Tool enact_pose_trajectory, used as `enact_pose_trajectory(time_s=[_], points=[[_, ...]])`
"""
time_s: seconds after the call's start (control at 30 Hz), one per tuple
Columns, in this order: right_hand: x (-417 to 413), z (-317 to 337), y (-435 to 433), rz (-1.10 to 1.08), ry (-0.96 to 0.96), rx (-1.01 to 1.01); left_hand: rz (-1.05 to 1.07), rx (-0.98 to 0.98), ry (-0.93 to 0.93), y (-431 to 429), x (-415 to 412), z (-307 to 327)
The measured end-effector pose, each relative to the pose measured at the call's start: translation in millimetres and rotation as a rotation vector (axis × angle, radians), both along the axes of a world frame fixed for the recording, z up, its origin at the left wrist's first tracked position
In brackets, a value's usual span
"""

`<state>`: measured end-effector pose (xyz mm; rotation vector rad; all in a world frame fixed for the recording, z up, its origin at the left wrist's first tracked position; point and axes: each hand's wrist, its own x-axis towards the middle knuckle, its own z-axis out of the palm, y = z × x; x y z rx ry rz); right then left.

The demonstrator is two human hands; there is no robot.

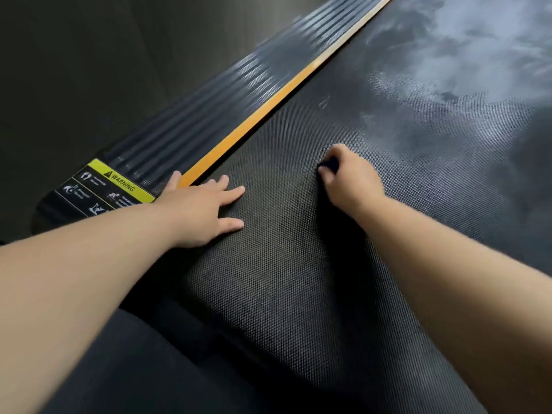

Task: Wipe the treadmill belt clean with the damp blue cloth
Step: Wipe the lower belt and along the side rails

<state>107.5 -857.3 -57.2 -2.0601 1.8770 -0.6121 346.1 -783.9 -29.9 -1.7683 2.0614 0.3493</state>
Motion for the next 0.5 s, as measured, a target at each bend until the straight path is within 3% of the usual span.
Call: enact_pose_trajectory(time_s=[0.07,0.23,0.3,0.5], points=[[6.2,-2.6,4.2,-0.015,0.054,-0.01,-0.005,-0.009,0.001,0.3,1.0,-1.9],[27.2,-3.8,93.6,0.471,0.003,-0.069,0.01,-0.041,0.041,3.6,1.7,-2.0],[20.1,-0.1,80.4,0.536,0.013,-0.044,0.024,-0.041,0.034,4.7,1.7,-0.4],[14.0,-1.8,-8.7,0.006,-0.004,0.002,0.045,-0.019,0.039,-0.4,-0.9,0.7]])
